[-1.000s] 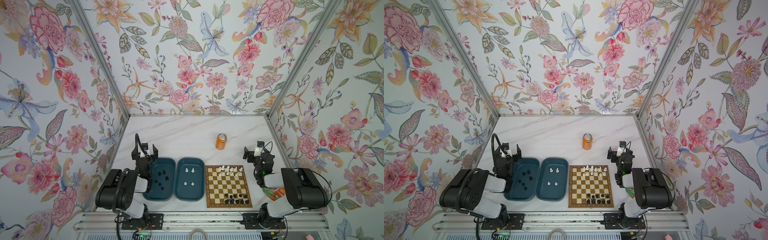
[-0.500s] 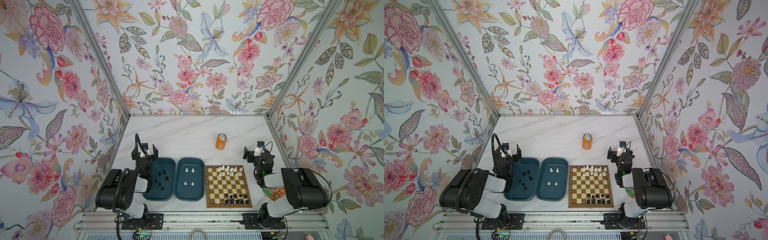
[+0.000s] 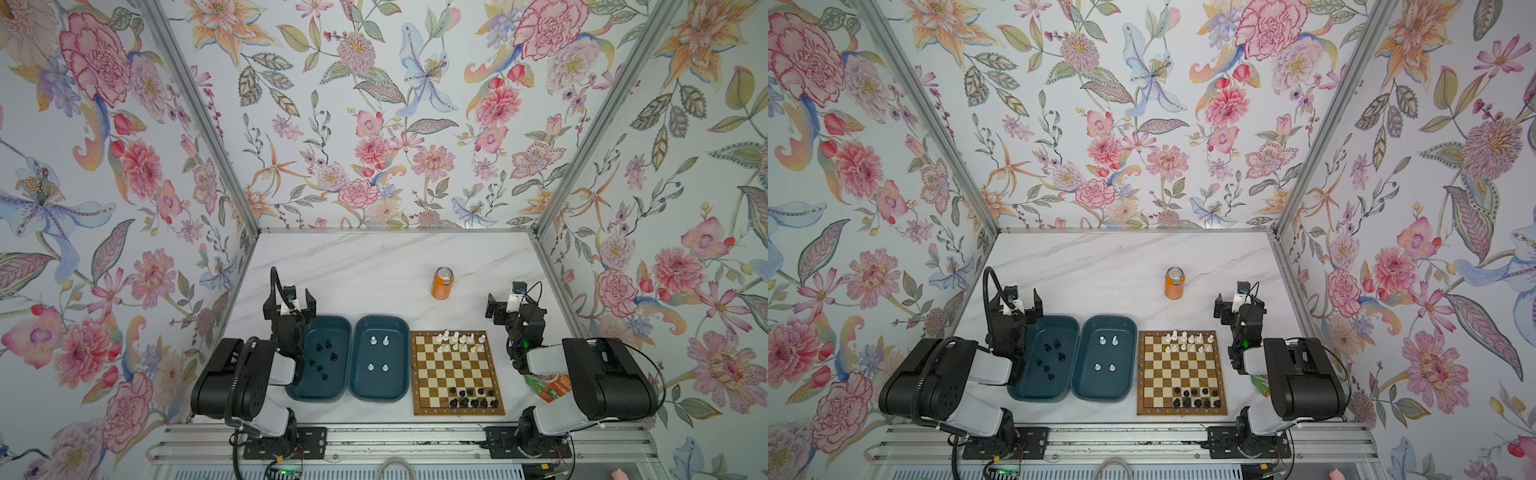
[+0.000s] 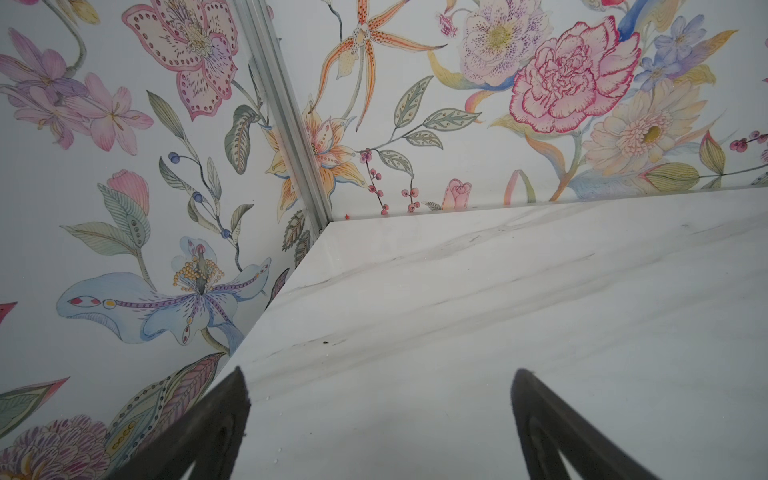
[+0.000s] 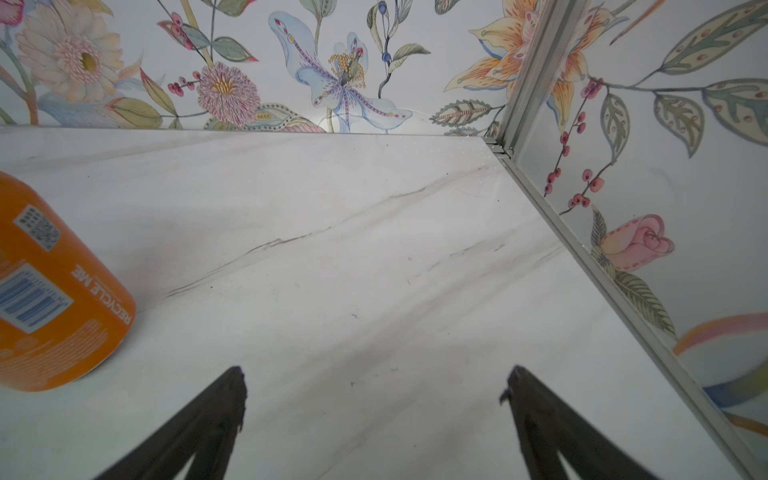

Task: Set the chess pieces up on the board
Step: 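Swing the right arm over the white-piece tray while the left arm rises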

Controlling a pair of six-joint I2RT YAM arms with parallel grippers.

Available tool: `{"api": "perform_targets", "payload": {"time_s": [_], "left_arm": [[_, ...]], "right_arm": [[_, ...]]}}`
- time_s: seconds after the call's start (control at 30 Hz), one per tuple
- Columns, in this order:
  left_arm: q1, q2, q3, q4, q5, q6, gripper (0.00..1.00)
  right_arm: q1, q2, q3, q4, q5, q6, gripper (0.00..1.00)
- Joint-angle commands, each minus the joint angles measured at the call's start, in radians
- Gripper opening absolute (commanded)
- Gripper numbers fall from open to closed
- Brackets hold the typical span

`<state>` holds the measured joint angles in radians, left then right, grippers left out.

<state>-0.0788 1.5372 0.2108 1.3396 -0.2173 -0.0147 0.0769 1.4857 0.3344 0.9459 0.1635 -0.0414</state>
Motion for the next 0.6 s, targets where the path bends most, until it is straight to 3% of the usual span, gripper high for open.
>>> {"api": "perform_targets", "payload": {"time_s": [0.0,0.1,0.2,0.43,0.57], "left_arm": [[-0.001,-0.081,0.091,-0.184,-0.013,0.0,0.99],[-0.002,-0.163,0.176,-0.38,-0.047,-0.005,0.99],[-0.009,-0.257,0.218,-0.423,-0.07,0.013,0.99],[-0.05,-0.38,0.444,-0.87,-0.019,-0.02,0.99],[-0.138,-0.44,0.507,-1.083,-0.028,-0.044,0.99]], "right_arm": [[0.042,-0.118,0.144,-0.296,0.194,0.013,0.99],[0.04,-0.181,0.343,-0.698,0.278,0.179,0.99],[0.055,-0.191,0.508,-0.988,0.322,0.268,0.99],[0.192,-0.252,0.626,-1.263,0.315,0.261,1.0],[0.282,-0.267,0.706,-1.453,0.279,0.344,0.92]]}}
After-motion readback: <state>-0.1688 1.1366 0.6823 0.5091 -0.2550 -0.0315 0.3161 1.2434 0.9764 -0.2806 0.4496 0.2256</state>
